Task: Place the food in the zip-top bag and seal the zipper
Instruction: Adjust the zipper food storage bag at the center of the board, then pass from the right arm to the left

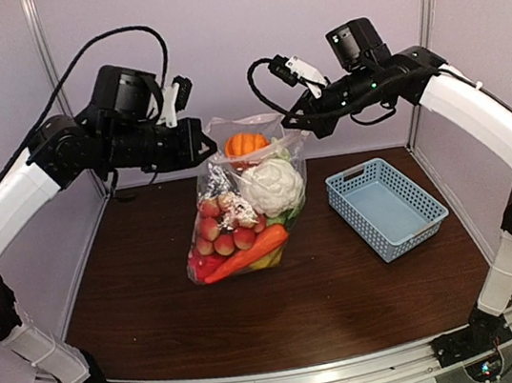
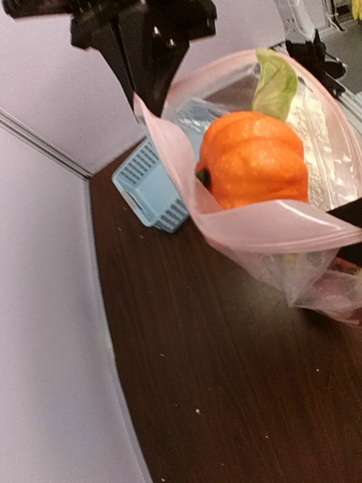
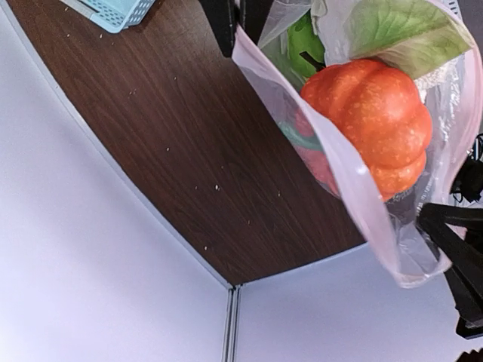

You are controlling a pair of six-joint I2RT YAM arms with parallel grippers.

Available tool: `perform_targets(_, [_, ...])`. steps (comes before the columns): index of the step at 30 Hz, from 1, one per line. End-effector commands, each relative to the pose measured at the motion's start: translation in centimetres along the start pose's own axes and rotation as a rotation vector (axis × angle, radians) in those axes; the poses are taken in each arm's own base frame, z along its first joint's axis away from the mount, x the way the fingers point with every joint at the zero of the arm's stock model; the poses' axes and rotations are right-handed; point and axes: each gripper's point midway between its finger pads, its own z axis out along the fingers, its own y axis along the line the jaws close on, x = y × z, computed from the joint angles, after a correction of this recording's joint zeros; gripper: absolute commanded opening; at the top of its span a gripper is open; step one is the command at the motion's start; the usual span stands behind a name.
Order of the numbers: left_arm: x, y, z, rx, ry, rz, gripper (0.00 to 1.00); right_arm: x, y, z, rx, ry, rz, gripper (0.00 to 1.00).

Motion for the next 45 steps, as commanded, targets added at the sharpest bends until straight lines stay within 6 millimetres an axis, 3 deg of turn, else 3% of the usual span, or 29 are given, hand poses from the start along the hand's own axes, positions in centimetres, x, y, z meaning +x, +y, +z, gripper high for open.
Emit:
perform_targets(1, [7.1,3.1,3.5,-0.086,0.283,0.06,0.0,3.6,-1.5,1.2,0.047,0.117,0.056,0.0])
perform_targets(5, [6.9,4.8,2.7,-0.123,0.253,0.067,0.0,3.6,-1.8,-0.1,0.074,0.131,0.036,0.0])
perform_targets(8, [8.4,5.6,3.0,-0.12,0.305,0.106,0.0,3.9,-1.1,-0.7,0.047,0.133,0.032,0.0])
perform_targets(11, [10.2,7.1,3.6,-0.168,0.381,0.137,0.0,6.8,-1.0,0.9,0.04,0.225,0.029,0.0])
perform_targets(13, [9.7,6.2,3.9,-0.122,0.371,0.136,0.0,7.3,0.1,1.2,-0.029,0.256,0.039,0.0])
perform_targets(15, [7.9,5.1,3.7,-0.069,0.295,0.171,0.03,7.2,0.7,1.0,-0.054,0.236,0.033,0.0])
perform_targets(17, [5.7,2.9,3.0,0.051,0.177,0.25,0.29,8.1,1.5,1.4,-0.102,0.259,0.038,0.0])
perform_targets(19, [4.0,0.5,0.9,0.175,0.009,0.362,0.55,8.6,2.2,1.7,-0.147,0.284,0.07,0.0])
perform_targets(22, [4.1,-1.5,-1.5,0.259,-0.229,0.526,0.93,8.5,2.6,1.9,-0.167,0.271,0.101,0.0])
perform_targets(23, [4.4,-1.7,-1.7,0.278,-0.264,0.56,0.97,8.5,2.6,1.9,-0.174,0.272,0.109,0.0])
perform_targets(29, [7.1,-5.8,-0.3,0.317,-0.206,0.775,0.98,7.9,2.3,1.7,-0.153,0.249,0.137,0.0])
perform_targets(31, [8.0,-6.3,0.9,0.28,-0.189,0.822,0.98,7.4,2.4,1.7,-0.163,0.235,0.147,0.0])
perform_targets(35, [9.4,-5.2,3.0,0.161,-0.185,0.898,0.98,7.2,2.2,1.3,-0.165,0.224,0.155,0.0])
perform_targets(40, [9.0,-3.3,3.9,0.016,-0.206,0.934,0.98,7.6,2.9,0.7,-0.212,0.226,0.172,0.0])
perform_targets(45, [9.1,-4.8,3.1,0.047,-0.251,1.066,0.98,7.7,3.1,0.4,-0.227,0.223,0.182,0.01])
